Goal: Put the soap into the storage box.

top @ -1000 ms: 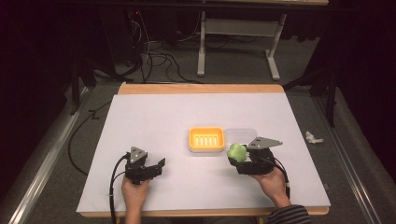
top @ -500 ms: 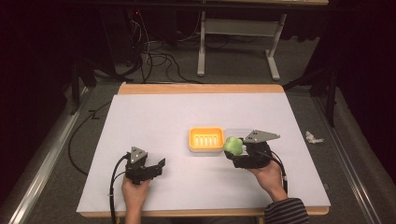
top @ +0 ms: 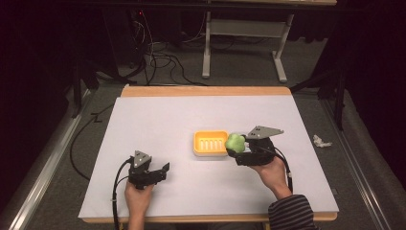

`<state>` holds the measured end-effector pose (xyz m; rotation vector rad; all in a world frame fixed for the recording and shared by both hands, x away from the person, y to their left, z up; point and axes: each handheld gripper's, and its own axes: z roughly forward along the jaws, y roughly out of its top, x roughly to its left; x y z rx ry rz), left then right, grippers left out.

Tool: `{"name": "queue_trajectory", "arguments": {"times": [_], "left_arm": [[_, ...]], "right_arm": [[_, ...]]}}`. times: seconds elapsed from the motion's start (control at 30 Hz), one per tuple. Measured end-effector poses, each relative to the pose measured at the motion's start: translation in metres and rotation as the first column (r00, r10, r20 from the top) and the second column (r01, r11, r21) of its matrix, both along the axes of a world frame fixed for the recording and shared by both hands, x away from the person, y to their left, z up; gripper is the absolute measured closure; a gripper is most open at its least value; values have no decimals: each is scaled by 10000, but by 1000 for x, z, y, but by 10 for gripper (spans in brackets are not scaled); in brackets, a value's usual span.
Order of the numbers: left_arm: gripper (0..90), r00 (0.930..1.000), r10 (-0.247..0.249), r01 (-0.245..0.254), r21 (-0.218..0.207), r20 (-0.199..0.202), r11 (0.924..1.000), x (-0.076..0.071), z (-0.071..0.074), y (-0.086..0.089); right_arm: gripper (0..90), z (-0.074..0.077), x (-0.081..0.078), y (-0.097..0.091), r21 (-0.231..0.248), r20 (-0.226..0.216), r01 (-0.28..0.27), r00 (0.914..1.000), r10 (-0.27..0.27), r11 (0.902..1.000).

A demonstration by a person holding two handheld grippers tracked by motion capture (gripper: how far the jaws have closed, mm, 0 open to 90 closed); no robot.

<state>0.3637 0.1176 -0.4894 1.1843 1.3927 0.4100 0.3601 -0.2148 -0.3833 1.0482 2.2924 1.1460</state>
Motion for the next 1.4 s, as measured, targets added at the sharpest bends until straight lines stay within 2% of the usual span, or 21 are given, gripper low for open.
{"name": "queue_trajectory", "arguments": {"times": [0.37, 0.67, 0.97, 1.13, 1.4], "left_arm": [[223, 10000, 23, -23, 52, -11, 10000, 0, 0, 0], [223, 10000, 18, -18, 99, -54, 9999, 0, 0, 0], [222, 10000, 41, -40, 117, -87, 9999, 1, -1, 0], [222, 9999, 38, -37, 56, -110, 10000, 1, 0, 0], [221, 9999, 51, -50, 107, -99, 9999, 1, -1, 0]], "right_arm": [[278, 7, 15, 8, 159, -61, -133, 9999, 134, 9998], [278, 9, 27, 18, 67, -93, -317, 9995, 317, 9995], [278, 2, 37, 29, 11, -262, -409, 9988, 409, 9992], [278, -1, 43, 32, -85, -551, -289, 9981, 283, 9995], [277, -4, 53, 38, -188, -644, -251, 9976, 239, 9995]]}}
